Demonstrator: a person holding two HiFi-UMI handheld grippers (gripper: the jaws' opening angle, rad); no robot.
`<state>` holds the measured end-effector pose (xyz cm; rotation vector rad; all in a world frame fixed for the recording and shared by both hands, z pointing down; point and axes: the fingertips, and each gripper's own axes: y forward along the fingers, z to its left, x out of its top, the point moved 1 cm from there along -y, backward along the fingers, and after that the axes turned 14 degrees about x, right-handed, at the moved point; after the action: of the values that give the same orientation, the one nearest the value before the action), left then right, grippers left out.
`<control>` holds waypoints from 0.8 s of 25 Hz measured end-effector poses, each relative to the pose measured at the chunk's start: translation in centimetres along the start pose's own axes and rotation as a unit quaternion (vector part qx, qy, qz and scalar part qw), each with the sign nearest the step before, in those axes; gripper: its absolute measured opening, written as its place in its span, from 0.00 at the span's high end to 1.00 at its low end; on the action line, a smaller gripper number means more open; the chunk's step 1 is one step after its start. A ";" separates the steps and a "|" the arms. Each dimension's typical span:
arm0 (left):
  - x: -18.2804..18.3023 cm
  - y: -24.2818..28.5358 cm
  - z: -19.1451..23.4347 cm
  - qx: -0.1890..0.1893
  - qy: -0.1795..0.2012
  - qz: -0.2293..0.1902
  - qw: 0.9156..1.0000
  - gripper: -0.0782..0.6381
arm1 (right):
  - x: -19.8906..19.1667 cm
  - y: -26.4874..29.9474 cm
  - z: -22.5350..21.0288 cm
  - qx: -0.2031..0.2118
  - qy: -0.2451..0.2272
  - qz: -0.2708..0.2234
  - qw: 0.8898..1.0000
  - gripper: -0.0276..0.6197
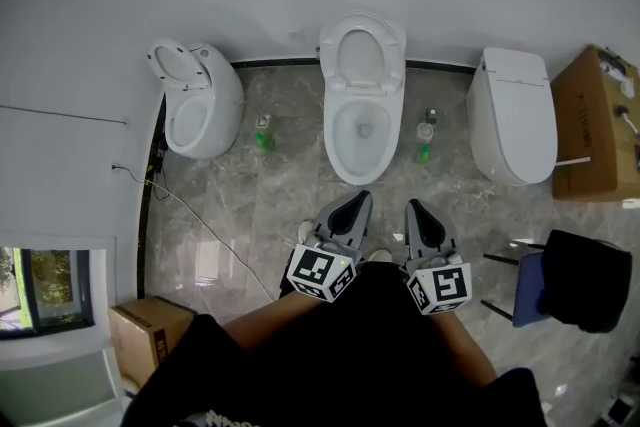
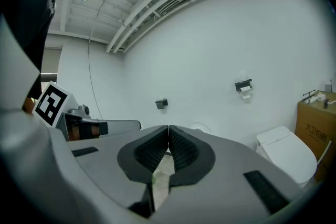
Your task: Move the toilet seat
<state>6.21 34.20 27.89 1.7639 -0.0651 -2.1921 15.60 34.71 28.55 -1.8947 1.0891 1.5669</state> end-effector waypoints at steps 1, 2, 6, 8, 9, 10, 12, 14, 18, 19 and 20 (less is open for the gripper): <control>0.0 -0.3 -0.1 0.000 0.001 -0.002 1.000 0.87 | 0.1 -0.3 0.2 -0.003 -0.002 0.001 1.000 0.91; 0.0 -0.4 0.0 0.001 0.000 -0.003 1.000 0.87 | 0.3 -0.5 0.3 -0.007 -0.005 0.001 1.000 0.91; 1.0 -1.0 1.7 0.004 -0.007 -0.010 1.000 0.87 | 1.9 0.0 1.6 -0.008 -0.037 0.000 0.999 0.91; 1.4 -1.8 3.0 0.006 -0.016 -0.007 1.000 0.87 | 2.5 0.4 2.7 -0.013 -0.046 -0.004 0.999 0.91; 1.7 -2.2 3.5 0.007 -0.019 -0.007 1.000 0.87 | 2.7 0.6 3.1 -0.017 -0.047 -0.004 0.999 0.91; 1.9 -2.6 4.0 0.007 -0.024 -0.007 1.000 0.87 | 2.9 0.8 3.4 -0.022 -0.046 -0.003 0.999 0.91; 2.0 -3.0 4.5 0.006 -0.054 -0.002 0.998 0.87 | 2.9 0.9 3.7 -0.026 -0.041 -0.001 0.999 0.91; 1.8 -3.0 4.2 -0.001 -0.078 0.003 0.997 0.87 | 2.8 0.8 3.9 -0.028 -0.039 0.000 0.999 0.91; 1.9 -3.3 2.4 -0.019 -0.034 -0.013 0.999 0.87 | 2.6 0.1 4.0 -0.039 -0.044 0.005 0.998 0.91; 1.9 -3.5 2.0 -0.023 -0.025 -0.018 0.999 0.87 | 2.5 -0.1 3.9 -0.043 -0.044 0.005 0.998 0.91; 2.0 -3.6 1.6 -0.025 -0.017 -0.023 0.999 0.87 | 2.4 -0.4 3.7 -0.047 -0.043 0.006 0.998 0.91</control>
<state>3.47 36.82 25.53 1.7178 0.0230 -2.2362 13.81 37.05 25.25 -1.8642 1.0074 1.7169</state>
